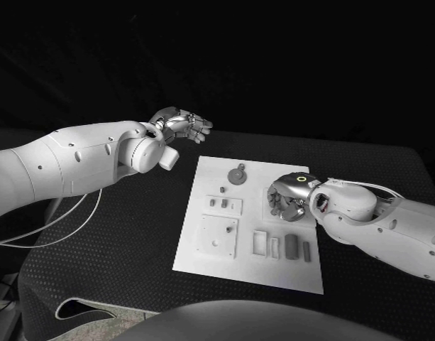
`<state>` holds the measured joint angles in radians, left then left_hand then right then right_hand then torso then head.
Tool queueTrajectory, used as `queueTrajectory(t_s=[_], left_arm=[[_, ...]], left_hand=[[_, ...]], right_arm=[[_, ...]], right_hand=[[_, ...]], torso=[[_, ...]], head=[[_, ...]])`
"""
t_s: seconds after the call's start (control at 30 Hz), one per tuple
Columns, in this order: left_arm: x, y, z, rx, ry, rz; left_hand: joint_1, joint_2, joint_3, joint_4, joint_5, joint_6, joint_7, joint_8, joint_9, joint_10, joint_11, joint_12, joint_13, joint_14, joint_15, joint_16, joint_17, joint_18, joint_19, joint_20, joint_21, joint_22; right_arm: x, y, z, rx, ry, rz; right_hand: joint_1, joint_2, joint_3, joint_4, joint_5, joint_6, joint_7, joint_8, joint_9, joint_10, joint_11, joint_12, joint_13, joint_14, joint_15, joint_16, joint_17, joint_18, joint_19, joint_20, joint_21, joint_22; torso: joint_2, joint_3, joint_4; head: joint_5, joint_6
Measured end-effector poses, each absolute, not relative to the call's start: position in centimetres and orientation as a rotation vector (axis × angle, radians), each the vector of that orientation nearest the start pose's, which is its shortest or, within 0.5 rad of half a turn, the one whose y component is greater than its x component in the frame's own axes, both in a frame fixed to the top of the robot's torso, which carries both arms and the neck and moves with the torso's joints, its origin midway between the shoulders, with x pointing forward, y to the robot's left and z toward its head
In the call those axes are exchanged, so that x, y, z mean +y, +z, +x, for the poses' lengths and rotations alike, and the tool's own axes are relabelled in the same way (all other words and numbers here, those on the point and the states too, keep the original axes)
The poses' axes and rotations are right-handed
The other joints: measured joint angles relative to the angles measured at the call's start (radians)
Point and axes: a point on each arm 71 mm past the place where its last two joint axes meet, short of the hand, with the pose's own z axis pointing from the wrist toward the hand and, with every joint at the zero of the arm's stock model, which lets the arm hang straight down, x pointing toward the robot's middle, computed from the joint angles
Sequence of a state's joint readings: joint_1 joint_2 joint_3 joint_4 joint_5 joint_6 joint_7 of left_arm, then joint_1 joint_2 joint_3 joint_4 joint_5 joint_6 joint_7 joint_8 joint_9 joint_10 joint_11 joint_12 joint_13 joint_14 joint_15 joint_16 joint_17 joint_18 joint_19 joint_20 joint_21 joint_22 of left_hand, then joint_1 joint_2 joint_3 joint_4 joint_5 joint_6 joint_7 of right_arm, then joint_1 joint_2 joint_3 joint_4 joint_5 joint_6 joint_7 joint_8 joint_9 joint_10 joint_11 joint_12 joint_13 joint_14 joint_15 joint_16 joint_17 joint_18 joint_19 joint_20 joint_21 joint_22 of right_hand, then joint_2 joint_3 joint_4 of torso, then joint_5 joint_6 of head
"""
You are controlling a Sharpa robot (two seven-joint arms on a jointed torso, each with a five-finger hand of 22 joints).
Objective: Assemble the parts on the task board
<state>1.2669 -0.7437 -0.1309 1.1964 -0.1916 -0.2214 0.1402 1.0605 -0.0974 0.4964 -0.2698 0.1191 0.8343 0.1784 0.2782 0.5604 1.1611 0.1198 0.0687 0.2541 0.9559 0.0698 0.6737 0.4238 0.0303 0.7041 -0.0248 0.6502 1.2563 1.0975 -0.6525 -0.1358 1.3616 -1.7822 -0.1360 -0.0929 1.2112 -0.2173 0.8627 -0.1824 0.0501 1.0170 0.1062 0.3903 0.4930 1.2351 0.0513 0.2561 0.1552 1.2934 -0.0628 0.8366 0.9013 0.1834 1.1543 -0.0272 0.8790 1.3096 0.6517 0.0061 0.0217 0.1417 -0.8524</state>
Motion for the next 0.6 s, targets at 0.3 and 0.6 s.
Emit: queueTrajectory(t_s=[0.3, 0.6], left_arm=[[25.8, -20.7, 54.3, 1.664, -1.159, -1.038], [25.8, -20.7, 54.3, 1.664, -1.159, -1.038]], left_hand=[[0.0, 0.0, 0.0, 0.0, 0.0, 0.0, 0.0, 0.0, 0.0, 0.0, 0.0, 0.0, 0.0, 0.0, 0.0, 0.0, 0.001, 0.0, 0.0, 0.0, 0.0, 0.0], [-0.004, 0.004, 0.0, 0.0, 0.0, 0.0, 0.0, 0.0, 0.0, 0.0, 0.0, 0.0, 0.0, 0.003, 0.003, 0.0, 0.002, 0.0, 0.0, 0.0, 0.0, 0.001]], right_arm=[[-14.2, -28.1, 46.2, 1.813, 0.523, -0.613], [-13.5, -24.6, 46.0, 1.735, 0.567, -0.613]], right_hand=[[0.003, 0.01, 0.0, 0.0, -0.001, 0.01, -0.003, 0.006, 0.01, 0.004, -0.004, 0.0, 0.0, 0.007, -0.007, 0.008, 0.0, -0.006, 0.013, -0.006, 0.01, 0.0], [-0.003, 0.015, 0.0, 0.0, -0.005, 0.01, -0.003, 0.01, 0.019, 0.008, -0.007, 0.0, 0.0, 0.011, -0.011, 0.008, -0.001, -0.006, 0.014, -0.007, 0.011, 0.0]], torso=[[0.0, -0.0004, 0.0002], [0.0, -0.0021, 0.0008]], head=[[-0.001, 0.0], [0.001, 0.001]])
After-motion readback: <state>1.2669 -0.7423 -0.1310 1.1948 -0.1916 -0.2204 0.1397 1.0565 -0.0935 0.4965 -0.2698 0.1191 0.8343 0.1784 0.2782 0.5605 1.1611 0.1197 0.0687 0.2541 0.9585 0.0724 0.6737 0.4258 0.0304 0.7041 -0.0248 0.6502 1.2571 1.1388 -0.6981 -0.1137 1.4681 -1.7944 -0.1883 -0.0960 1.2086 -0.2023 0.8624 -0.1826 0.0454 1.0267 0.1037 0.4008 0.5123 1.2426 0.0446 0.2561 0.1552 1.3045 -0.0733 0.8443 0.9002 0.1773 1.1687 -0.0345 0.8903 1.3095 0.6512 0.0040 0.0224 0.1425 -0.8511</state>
